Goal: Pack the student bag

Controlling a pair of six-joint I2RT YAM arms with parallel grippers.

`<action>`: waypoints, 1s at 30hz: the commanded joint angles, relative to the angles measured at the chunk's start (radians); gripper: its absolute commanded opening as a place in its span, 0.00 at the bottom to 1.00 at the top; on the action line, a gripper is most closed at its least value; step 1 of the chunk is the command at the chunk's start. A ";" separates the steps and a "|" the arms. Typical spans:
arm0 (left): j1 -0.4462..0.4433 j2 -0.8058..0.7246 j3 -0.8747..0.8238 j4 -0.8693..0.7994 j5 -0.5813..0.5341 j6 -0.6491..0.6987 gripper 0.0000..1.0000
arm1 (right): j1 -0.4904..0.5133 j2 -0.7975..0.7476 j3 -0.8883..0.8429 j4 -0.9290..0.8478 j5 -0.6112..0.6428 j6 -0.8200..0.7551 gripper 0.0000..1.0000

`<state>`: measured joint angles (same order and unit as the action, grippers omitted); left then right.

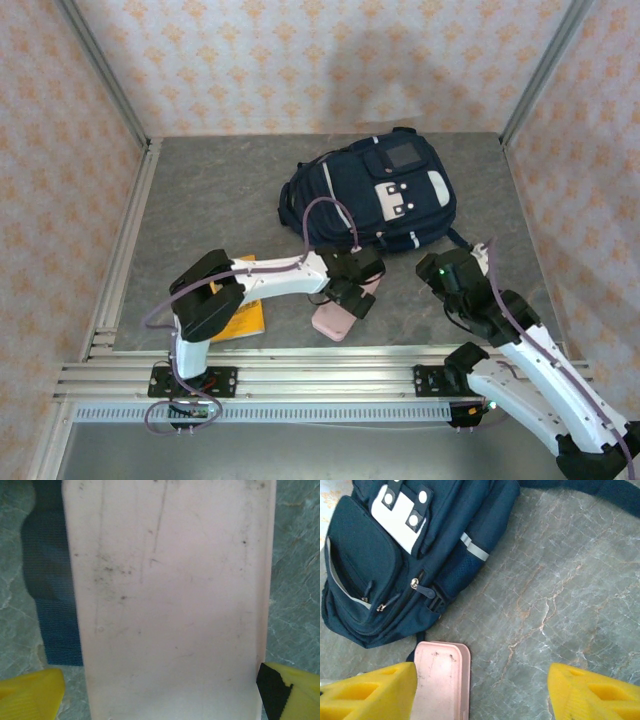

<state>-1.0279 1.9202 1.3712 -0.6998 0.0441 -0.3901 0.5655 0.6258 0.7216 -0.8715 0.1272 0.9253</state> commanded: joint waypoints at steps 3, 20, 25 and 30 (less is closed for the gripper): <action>-0.021 0.046 0.037 -0.034 0.000 0.020 1.00 | -0.004 0.008 -0.032 0.004 -0.011 -0.021 0.69; -0.019 0.105 0.063 -0.019 0.018 0.015 0.92 | -0.005 0.009 -0.075 0.052 -0.041 -0.051 0.67; -0.019 0.023 0.077 -0.057 -0.021 0.055 0.83 | -0.004 0.026 -0.021 0.038 -0.049 -0.117 0.66; -0.020 -0.100 0.053 -0.069 -0.038 0.092 0.81 | -0.006 0.050 0.043 0.031 -0.070 -0.200 0.66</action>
<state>-1.0431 1.9419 1.4185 -0.7391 0.0570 -0.3397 0.5655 0.6716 0.7113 -0.8330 0.0692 0.8036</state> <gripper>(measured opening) 0.900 0.659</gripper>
